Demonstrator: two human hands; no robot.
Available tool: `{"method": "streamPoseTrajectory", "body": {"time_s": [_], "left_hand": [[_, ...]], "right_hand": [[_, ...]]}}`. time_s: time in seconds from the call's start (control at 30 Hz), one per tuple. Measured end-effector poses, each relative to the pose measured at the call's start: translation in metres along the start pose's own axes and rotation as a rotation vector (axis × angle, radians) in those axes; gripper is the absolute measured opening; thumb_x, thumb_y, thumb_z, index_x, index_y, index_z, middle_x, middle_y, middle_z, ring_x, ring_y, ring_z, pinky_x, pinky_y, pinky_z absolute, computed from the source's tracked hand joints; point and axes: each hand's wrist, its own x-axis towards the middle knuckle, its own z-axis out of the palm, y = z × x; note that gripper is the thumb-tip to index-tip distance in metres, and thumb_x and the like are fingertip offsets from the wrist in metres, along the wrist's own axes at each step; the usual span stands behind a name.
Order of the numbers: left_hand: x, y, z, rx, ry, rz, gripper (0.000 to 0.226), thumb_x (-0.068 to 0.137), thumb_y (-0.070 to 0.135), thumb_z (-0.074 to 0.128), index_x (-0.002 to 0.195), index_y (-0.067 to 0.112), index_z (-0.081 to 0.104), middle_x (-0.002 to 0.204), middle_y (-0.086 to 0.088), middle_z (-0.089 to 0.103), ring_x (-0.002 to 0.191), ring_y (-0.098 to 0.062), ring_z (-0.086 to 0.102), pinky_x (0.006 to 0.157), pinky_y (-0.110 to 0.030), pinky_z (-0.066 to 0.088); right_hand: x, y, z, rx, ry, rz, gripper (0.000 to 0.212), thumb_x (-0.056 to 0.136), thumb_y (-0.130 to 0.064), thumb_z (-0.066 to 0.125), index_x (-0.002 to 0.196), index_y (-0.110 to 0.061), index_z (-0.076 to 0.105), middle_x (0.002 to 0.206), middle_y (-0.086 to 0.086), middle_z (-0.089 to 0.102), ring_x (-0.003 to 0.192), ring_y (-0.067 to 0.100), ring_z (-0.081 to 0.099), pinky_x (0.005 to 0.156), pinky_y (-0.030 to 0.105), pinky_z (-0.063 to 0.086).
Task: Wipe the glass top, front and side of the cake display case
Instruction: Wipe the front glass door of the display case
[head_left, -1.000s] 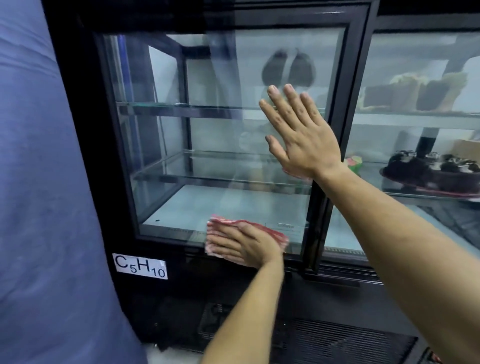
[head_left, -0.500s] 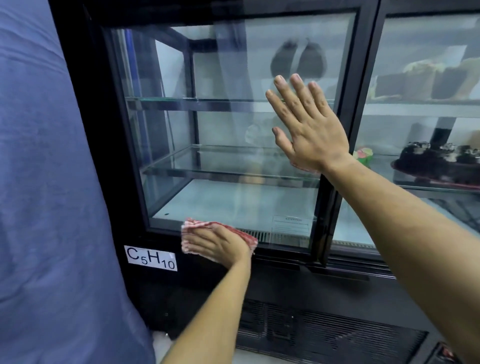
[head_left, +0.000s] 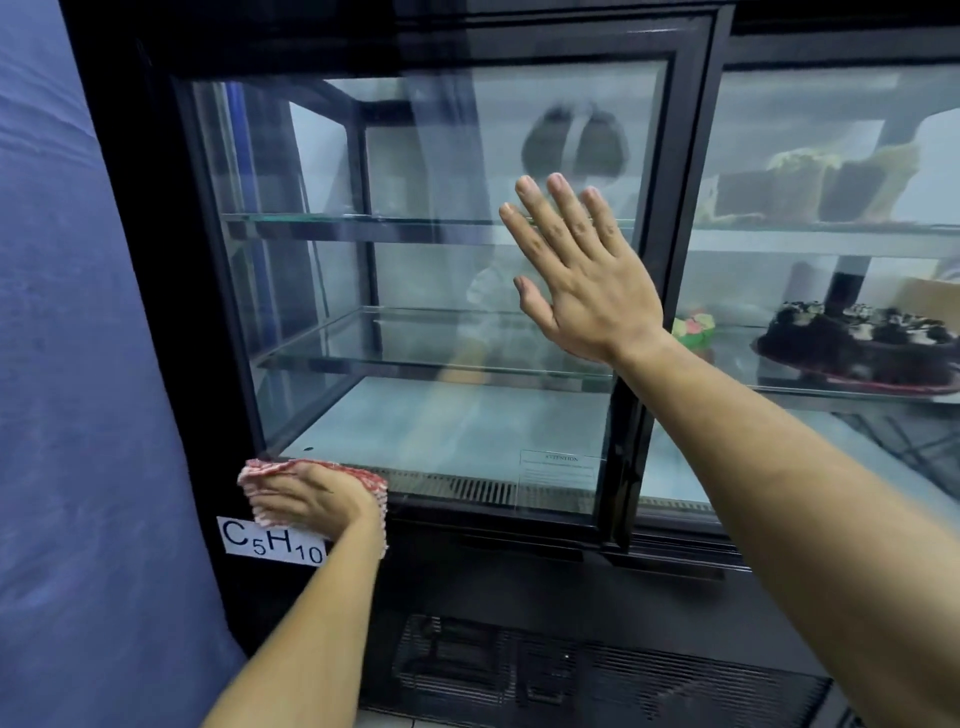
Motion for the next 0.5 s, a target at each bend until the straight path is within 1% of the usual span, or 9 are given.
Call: {"method": "streamPoseTrajectory", "body": {"time_s": [0.07, 0.1, 0.13, 0.2, 0.23, 0.3, 0.37, 0.43, 0.5], "left_hand": [[-0.067, -0.006, 0.014, 0.064, -0.08, 0.017, 0.072, 0.107, 0.039, 0.016, 0.163, -0.002, -0.001, 0.171, -0.024, -0.013, 0.159, -0.039, -0.012, 0.128, -0.049, -0.012], [-0.104, -0.016, 0.022, 0.121, -0.174, 0.042, 0.072, 0.107, 0.037, 0.018, 0.163, -0.005, 0.0, 0.17, -0.024, -0.013, 0.159, -0.041, -0.011, 0.128, -0.054, -0.009], [-0.144, -0.034, 0.031, 0.201, -0.257, 0.092, 0.07, 0.108, 0.033, 0.022, 0.162, -0.006, 0.001, 0.169, -0.026, -0.012, 0.158, -0.044, -0.009, 0.128, -0.059, -0.004], [-0.219, -0.073, 0.054, 0.318, -0.293, 0.227, 0.069, 0.111, 0.029, 0.031, 0.162, 0.0, -0.005, 0.17, -0.03, -0.008, 0.158, -0.047, -0.008, 0.127, -0.063, 0.003], [-0.252, -0.077, 0.055, 0.294, -0.349, 0.237, 0.072, 0.112, 0.034, 0.032, 0.162, 0.007, -0.013, 0.171, -0.027, -0.013, 0.159, -0.044, -0.012, 0.128, -0.061, -0.001], [-0.284, -0.043, 0.05, 0.106, -0.434, 0.046, 0.074, 0.112, 0.043, 0.026, 0.154, 0.022, -0.032, 0.166, -0.011, -0.038, 0.155, -0.029, -0.032, 0.126, -0.048, -0.019], [-0.272, -0.015, 0.032, 0.055, -0.495, -0.02, 0.074, 0.111, 0.047, 0.022, 0.152, 0.019, -0.033, 0.159, -0.005, -0.047, 0.149, -0.019, -0.042, 0.122, -0.036, -0.026], [-0.213, -0.013, 0.019, 0.03, -0.393, 0.068, 0.078, 0.105, 0.047, 0.017, 0.16, 0.001, -0.013, 0.166, -0.016, -0.031, 0.154, -0.027, -0.031, 0.123, -0.033, -0.023], [-0.132, -0.019, 0.013, 0.027, -0.27, 0.081, 0.077, 0.103, 0.041, 0.019, 0.161, -0.008, 0.001, 0.169, -0.025, -0.015, 0.159, -0.036, -0.016, 0.126, -0.035, -0.017]], "right_hand": [[0.001, 0.0, -0.001, 0.005, -0.002, -0.001, 0.066, 0.11, -0.046, 0.022, 0.167, -0.015, 0.007, 0.174, 0.01, 0.006, 0.16, 0.032, 0.004, 0.13, 0.05, 0.007], [0.001, -0.001, -0.002, 0.007, -0.005, -0.001, 0.066, 0.11, -0.046, 0.022, 0.167, -0.015, 0.006, 0.174, 0.01, 0.006, 0.16, 0.032, 0.004, 0.13, 0.05, 0.007], [0.001, 0.0, -0.003, 0.007, -0.008, 0.0, 0.066, 0.11, -0.046, 0.022, 0.167, -0.015, 0.006, 0.174, 0.01, 0.006, 0.16, 0.032, 0.004, 0.13, 0.05, 0.007], [0.0, 0.001, -0.003, 0.013, -0.015, -0.004, 0.066, 0.11, -0.045, 0.022, 0.167, -0.015, 0.005, 0.174, 0.01, 0.005, 0.16, 0.032, 0.003, 0.13, 0.049, 0.007], [0.0, 0.001, -0.003, 0.012, -0.016, -0.004, 0.066, 0.11, -0.045, 0.022, 0.167, -0.015, 0.006, 0.174, 0.01, 0.005, 0.16, 0.031, 0.003, 0.13, 0.049, 0.007], [-0.001, 0.002, -0.003, 0.01, -0.015, -0.004, 0.066, 0.11, -0.044, 0.024, 0.167, -0.015, 0.007, 0.174, 0.01, 0.005, 0.16, 0.031, 0.003, 0.13, 0.049, 0.007], [0.0, 0.002, -0.002, 0.012, -0.015, -0.003, 0.066, 0.11, -0.044, 0.024, 0.167, -0.015, 0.007, 0.174, 0.01, 0.006, 0.16, 0.031, 0.004, 0.13, 0.049, 0.007], [0.0, 0.001, -0.002, 0.014, -0.012, -0.001, 0.066, 0.11, -0.044, 0.023, 0.167, -0.016, 0.006, 0.174, 0.01, 0.005, 0.16, 0.031, 0.003, 0.13, 0.049, 0.007], [0.0, 0.0, -0.001, 0.01, -0.005, 0.002, 0.066, 0.11, -0.044, 0.023, 0.167, -0.016, 0.005, 0.174, 0.009, 0.004, 0.16, 0.032, 0.003, 0.13, 0.05, 0.007]]}}
